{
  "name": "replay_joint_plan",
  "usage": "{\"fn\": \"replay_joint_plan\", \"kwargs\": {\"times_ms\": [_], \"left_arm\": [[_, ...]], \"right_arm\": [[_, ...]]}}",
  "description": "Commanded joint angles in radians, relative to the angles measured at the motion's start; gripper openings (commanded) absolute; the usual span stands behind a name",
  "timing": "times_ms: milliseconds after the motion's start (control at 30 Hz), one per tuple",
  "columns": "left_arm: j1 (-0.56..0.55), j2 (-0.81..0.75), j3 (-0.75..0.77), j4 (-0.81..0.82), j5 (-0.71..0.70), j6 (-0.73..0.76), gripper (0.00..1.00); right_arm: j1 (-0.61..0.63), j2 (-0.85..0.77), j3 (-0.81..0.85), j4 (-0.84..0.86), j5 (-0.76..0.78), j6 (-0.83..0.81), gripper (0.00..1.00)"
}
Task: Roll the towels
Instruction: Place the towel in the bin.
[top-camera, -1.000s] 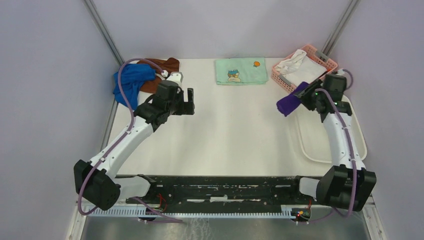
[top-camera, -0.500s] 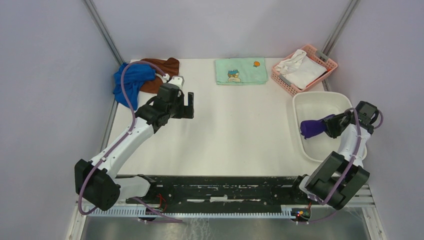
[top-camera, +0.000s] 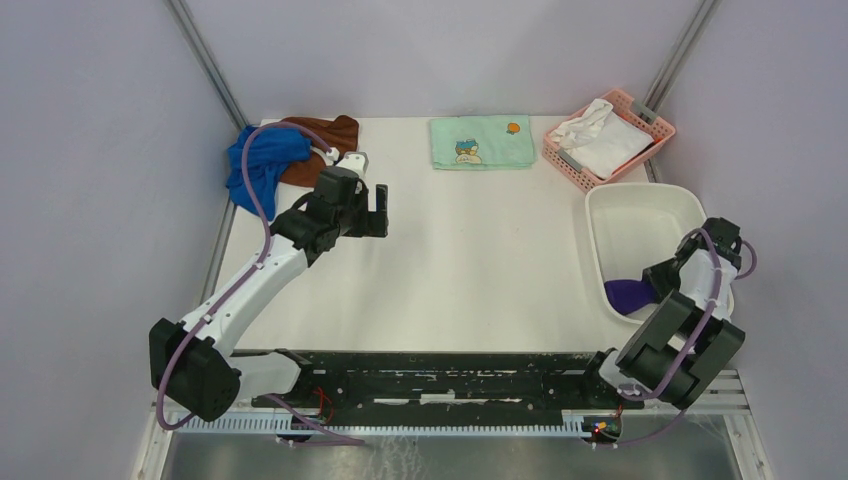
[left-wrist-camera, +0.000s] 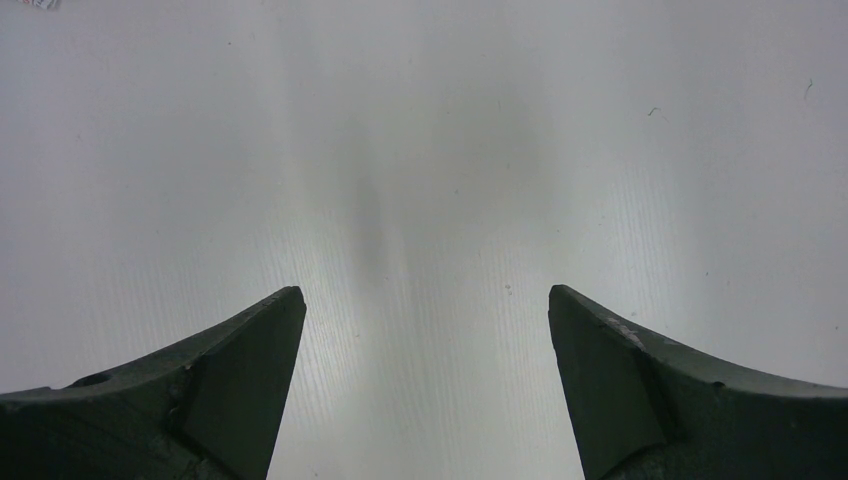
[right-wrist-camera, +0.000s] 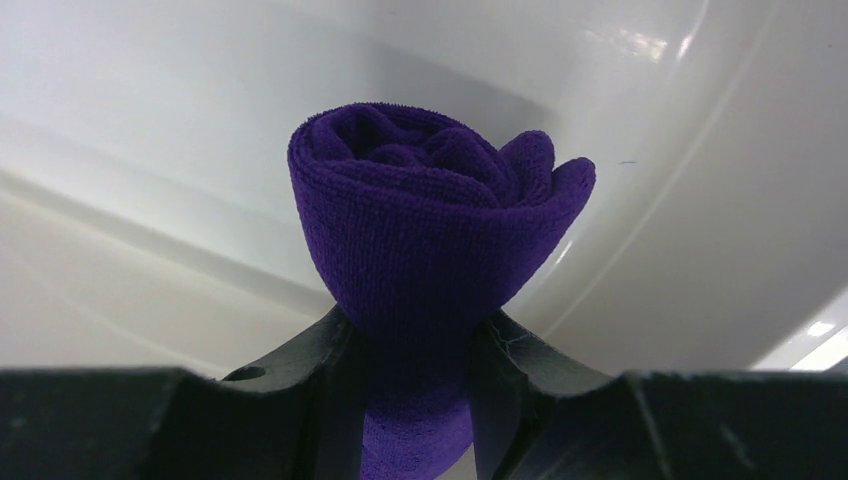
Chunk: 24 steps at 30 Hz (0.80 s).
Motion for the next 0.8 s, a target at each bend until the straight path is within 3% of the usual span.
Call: {"fn": "replay_joint_plan", "kwargs": {"times_ms": [0, 367, 767], "left_arm": [[0.003, -0.032, -0.003, 0.03, 0.007, 0.039, 0.98], [0.002, -0.031, -0.004, 0.03, 0.0, 0.044, 0.98], [0.002, -0.034, -0.006, 0.031, -0.006, 0.044, 0.98]], "right_arm": [[-0.003, 0.041, -0.013, -0.015, 0.1, -0.025, 0.27], [-0.004, 0.103, -0.055, 0.001, 0.199, 0.003, 0.45], [-0.003, 0.016, -0.115, 0.043, 0.207, 0.039, 0.59]]}}
